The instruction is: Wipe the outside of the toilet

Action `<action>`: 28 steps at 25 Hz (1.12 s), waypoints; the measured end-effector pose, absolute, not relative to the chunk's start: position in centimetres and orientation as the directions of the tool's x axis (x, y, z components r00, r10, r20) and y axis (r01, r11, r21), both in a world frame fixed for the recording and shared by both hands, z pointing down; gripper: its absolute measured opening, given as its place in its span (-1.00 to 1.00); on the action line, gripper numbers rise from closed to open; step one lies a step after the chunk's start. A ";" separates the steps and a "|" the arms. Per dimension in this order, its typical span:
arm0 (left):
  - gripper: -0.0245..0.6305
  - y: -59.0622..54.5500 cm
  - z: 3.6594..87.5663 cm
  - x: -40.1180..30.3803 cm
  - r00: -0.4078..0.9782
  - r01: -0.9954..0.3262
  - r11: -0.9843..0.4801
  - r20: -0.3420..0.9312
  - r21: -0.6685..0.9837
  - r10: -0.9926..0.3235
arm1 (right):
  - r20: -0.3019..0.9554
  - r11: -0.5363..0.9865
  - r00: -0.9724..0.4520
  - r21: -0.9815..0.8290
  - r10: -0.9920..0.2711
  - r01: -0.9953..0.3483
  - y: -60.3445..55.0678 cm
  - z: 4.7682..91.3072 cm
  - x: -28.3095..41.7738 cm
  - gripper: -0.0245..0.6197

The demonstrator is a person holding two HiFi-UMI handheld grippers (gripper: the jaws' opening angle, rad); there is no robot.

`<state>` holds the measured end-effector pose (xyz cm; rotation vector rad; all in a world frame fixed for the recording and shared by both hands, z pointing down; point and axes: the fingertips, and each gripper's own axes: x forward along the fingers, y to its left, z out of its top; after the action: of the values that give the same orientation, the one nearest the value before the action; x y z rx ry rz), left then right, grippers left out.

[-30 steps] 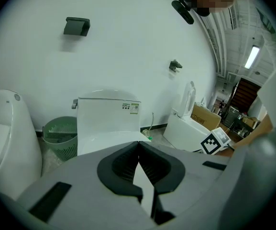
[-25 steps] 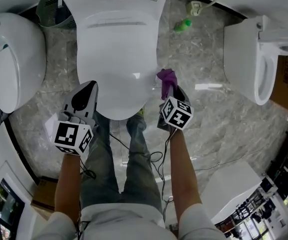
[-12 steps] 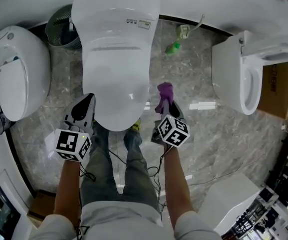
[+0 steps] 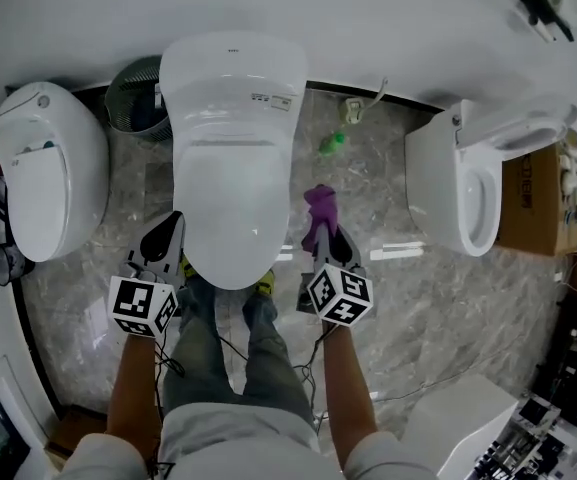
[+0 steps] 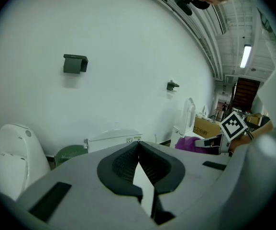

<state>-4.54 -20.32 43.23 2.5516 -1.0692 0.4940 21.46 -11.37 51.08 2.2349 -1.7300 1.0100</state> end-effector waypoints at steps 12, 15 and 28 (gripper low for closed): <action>-0.89 -20.4 33.8 -5.0 0.660 -0.737 -0.665 0.346 0.123 -0.667 | 0.473 -0.235 0.082 -0.276 -0.878 -0.932 -11.8 39.8 20.5 -0.76; -0.89 -20.2 31.6 -4.8 0.658 -0.741 -0.662 0.321 0.115 -0.681 | 0.450 -0.221 0.079 -0.274 -0.889 -0.936 -11.7 37.2 20.6 -0.76; -0.89 -18.8 21.8 -5.5 0.648 -0.757 -0.650 0.192 0.066 -0.737 | 0.373 -0.143 0.029 -0.283 -0.927 -0.948 -10.3 28.3 19.3 -0.76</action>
<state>-5.48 -18.82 21.78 2.7235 -1.2416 0.2225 19.32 -10.28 28.33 2.2213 -2.0266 0.7447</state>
